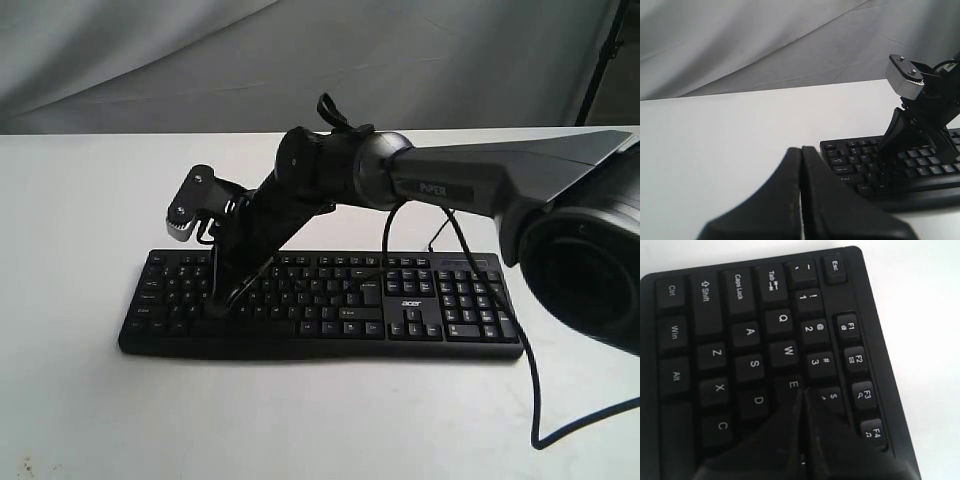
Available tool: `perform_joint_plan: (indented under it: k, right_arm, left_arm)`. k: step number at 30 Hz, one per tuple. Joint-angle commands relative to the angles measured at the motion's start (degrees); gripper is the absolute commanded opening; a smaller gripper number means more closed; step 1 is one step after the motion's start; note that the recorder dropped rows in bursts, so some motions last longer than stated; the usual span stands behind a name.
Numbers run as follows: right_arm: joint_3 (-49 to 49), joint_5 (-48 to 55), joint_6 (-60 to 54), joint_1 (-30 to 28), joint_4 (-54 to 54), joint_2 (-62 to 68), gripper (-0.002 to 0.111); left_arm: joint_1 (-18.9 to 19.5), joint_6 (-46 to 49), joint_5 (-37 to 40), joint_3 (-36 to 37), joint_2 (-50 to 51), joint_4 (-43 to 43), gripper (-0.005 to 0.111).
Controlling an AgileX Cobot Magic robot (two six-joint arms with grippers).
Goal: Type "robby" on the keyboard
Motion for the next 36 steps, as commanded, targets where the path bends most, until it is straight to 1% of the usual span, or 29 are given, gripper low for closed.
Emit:
perform_joint_plan:
  k: [1, 17, 28, 36]
  right_arm:
    - [-0.3, 0.6, -0.6, 0.0, 0.3, 0.1, 0.000]
    - [-0.3, 1.7, -0.6, 0.0, 0.3, 1.0, 0.000]
    - [-0.3, 2.6, -0.6, 0.0, -0.3, -4.0, 0.000]
    - [0.8, 7.0, 0.9, -2.8, -1.0, -5.1, 0.000]
  left_arm:
    - [-0.4, -0.2, -0.3, 0.2, -0.2, 0.3, 0.000]
    - [-0.4, -0.2, -0.3, 0.2, -0.2, 0.3, 0.000]
    - [-0.4, -0.2, -0.3, 0.2, -0.2, 0.3, 0.000]
    - [-0.4, -0.2, -0.3, 0.2, -0.2, 0.3, 0.000]
